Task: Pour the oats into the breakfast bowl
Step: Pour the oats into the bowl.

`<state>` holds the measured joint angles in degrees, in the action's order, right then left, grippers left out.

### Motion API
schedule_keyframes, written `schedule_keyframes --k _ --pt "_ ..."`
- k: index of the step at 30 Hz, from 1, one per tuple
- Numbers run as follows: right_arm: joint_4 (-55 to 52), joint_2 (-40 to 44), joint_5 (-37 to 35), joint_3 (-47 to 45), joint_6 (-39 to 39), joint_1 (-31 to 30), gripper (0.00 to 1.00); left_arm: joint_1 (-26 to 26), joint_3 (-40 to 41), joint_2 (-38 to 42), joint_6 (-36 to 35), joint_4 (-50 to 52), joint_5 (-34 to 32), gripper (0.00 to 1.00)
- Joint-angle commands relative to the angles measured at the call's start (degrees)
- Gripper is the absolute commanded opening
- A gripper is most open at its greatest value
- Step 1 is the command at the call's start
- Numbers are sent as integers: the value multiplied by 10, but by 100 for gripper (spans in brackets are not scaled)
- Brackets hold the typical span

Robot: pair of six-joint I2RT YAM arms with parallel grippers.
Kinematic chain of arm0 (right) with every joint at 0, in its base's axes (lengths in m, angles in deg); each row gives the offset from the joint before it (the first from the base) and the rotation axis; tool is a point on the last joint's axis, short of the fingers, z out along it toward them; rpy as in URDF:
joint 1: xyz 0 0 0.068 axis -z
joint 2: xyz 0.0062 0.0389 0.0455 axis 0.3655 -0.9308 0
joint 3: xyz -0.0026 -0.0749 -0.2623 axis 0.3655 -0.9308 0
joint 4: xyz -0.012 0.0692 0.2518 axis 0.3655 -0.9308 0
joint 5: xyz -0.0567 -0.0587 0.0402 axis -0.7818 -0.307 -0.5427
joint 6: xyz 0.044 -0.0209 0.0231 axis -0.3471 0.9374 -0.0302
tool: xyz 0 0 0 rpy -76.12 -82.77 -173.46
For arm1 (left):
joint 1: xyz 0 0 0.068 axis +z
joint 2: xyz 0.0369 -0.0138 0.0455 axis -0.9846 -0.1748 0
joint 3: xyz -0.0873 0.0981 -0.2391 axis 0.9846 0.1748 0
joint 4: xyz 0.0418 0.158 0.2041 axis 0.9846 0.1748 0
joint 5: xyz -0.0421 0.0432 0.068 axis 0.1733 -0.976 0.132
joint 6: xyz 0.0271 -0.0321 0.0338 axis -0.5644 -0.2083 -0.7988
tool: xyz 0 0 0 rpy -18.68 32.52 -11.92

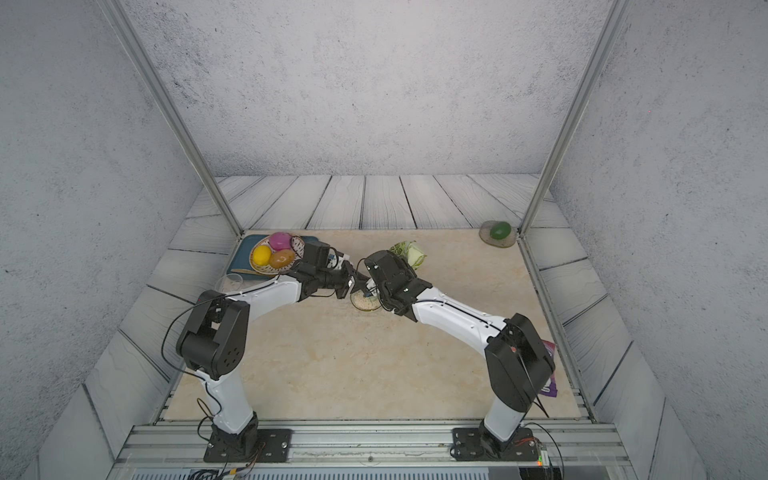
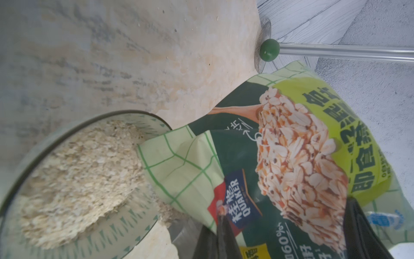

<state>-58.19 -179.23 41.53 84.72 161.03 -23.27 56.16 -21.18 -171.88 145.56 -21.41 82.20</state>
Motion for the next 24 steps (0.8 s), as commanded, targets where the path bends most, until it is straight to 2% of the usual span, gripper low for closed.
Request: schedule_keyframes --k 1,2,4,5,6,7,9,10,11,12,14,15,16,17,19,20,21,22,24 --pt "35 52 -34 -1 15 -6 0 -16 -47 -5 -36 82 11 0" --pt "34 55 -28 -3 9 -8 0 -16 -56 -1 -56 109 1 0" --pt "73 60 -42 4 -15 9 0 -11 11 23 15 -17 -29 0" --pt "51 61 -35 3 -5 3 0 -18 6 18 7 2 -22 0" --pt "17 65 -22 -6 14 -7 0 -20 -33 6 -44 98 -11 0" --pt "23 71 -15 -11 8 -8 0 -15 -48 1 -73 144 -15 0" --pt "82 67 -37 3 -28 13 0 -5 28 19 15 -7 -22 0" --pt "47 63 -38 7 -23 4 0 -15 21 25 2 20 -23 0" --pt "31 69 -23 -16 14 -8 0 -23 -33 24 -66 151 -39 0" --pt "36 73 -15 -21 3 -8 0 -16 -54 22 -92 198 -53 0" --pt "84 67 -41 -11 -30 15 0 -11 24 41 19 -5 -33 0" --pt "55 65 -34 -13 -18 8 0 -15 15 44 7 38 -41 0" --pt "42 70 -18 -33 14 -2 0 -17 -19 37 -38 123 -51 0" --pt "50 72 -3 -36 -1 -4 0 -12 -27 27 -48 136 -48 0" --pt "107 63 -39 -23 -33 21 0 -1 47 25 62 -68 -12 0" --pt "83 57 -42 -17 -31 14 0 -3 51 30 60 -48 -27 0" --pt "73 61 -24 -38 5 0 0 -6 17 25 13 27 -31 0" --pt "64 67 -15 -41 9 -4 0 -8 -10 17 -15 56 -15 0" --pt "115 60 -42 -25 -21 20 0 -5 3 25 4 17 -19 0"
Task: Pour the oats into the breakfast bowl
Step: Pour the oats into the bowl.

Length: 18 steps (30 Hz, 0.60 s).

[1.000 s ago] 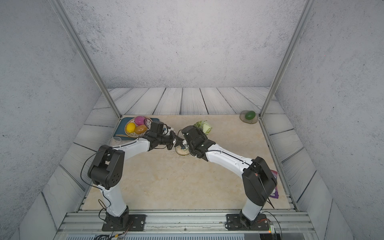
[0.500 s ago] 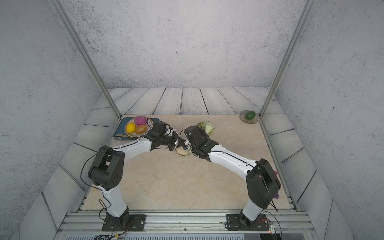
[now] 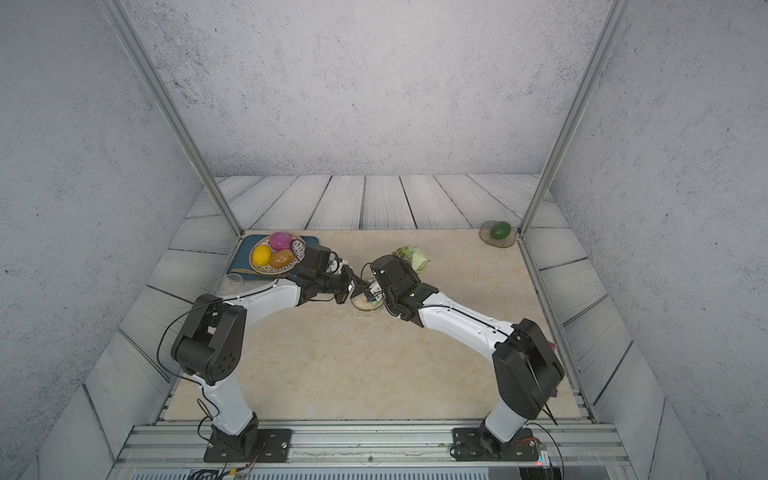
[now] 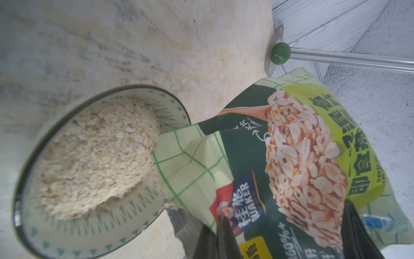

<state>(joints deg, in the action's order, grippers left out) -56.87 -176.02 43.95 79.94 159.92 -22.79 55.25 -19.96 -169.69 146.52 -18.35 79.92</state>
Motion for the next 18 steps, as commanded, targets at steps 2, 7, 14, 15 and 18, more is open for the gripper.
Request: schedule_keyframes --k 2,7,14,15,18 --pt "34 34 -43 10 26 -7 0 -8 -15 3 2 -21 -3 0" --pt "30 39 -30 8 14 4 0 -20 -8 -3 17 -38 -10 0" --pt "50 50 -27 -4 -18 16 0 -16 -70 -11 -52 85 2 0" --pt "49 49 -40 -1 -33 22 0 -18 -71 -11 -55 82 -1 0" --pt "15 55 -46 -2 -87 29 0 -16 -47 -6 -18 32 3 0"
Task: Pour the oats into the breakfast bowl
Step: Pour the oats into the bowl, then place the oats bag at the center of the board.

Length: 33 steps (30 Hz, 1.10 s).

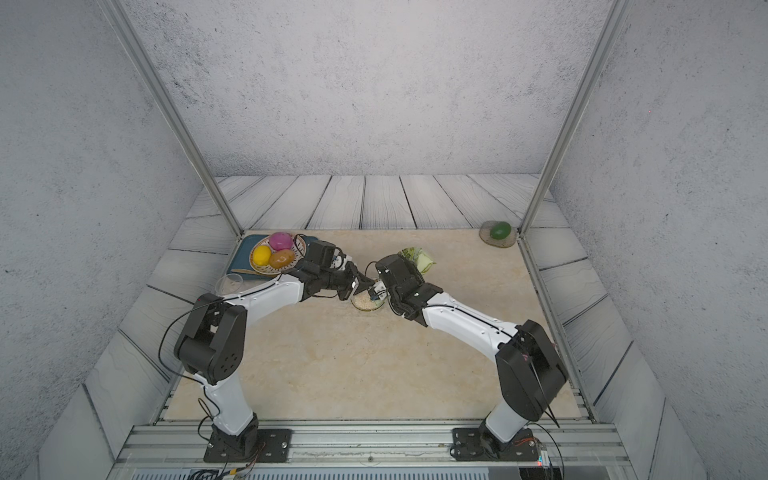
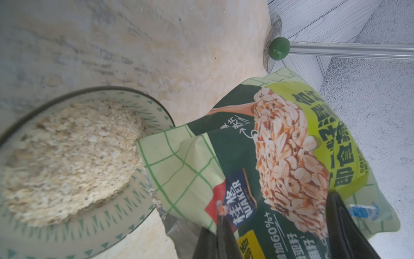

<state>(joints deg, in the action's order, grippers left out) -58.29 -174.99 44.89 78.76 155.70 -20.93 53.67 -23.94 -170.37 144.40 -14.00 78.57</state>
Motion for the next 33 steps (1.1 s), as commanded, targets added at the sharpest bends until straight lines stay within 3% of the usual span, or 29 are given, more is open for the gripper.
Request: schedule_keyframes --k 1,12,24,28,33 --pt "24 45 -59 12 -65 15 0 1 -17 -2 -6 4 20 0" --pt "-116 64 -25 24 -298 54 0 12 -79 11 -46 118 8 0" --pt "-137 103 35 -40 -452 83 0 12 -147 5 -73 255 -10 0" --pt "-140 113 64 -55 -513 99 0 12 -166 8 -64 334 -47 0" --pt "-144 124 94 -71 -580 108 0 7 -177 6 -39 337 -41 0"
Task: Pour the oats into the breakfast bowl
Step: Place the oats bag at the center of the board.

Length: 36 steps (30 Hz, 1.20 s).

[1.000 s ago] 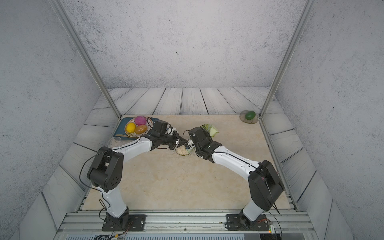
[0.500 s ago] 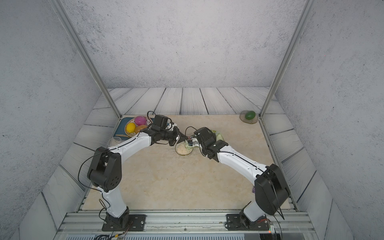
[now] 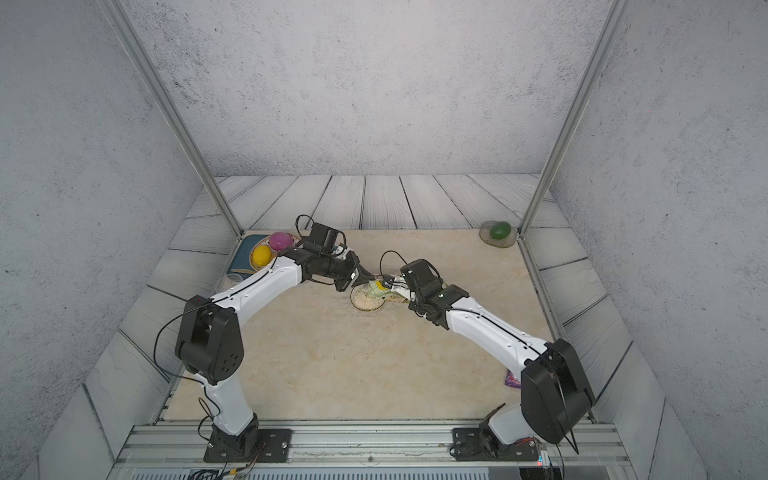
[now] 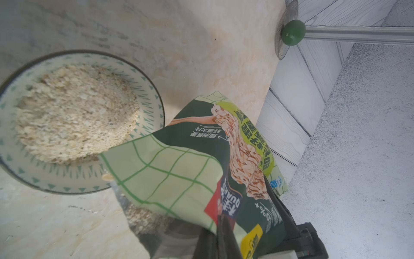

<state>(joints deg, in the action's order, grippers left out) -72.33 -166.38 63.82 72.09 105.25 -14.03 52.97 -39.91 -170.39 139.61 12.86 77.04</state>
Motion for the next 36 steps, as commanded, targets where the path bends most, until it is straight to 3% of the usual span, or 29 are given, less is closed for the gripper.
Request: schedule_keyframes --k 1,4,14,21,28,36 --pt "-2 40 -93 -9 -84 40 0 12 -22 1 13 71 -17 0" --pt "0 52 -79 -19 -108 39 0 9 -23 -11 17 76 -1 1" --pt "14 63 -62 -45 -124 40 0 8 -42 -15 1 93 -5 28" --pt "16 80 -41 -66 -153 40 0 15 -94 -12 -33 126 -11 37" --pt "38 140 13 -70 -257 51 0 48 -92 27 -68 146 -44 41" --pt "134 161 101 -115 -480 102 0 72 -15 96 -92 140 -78 42"
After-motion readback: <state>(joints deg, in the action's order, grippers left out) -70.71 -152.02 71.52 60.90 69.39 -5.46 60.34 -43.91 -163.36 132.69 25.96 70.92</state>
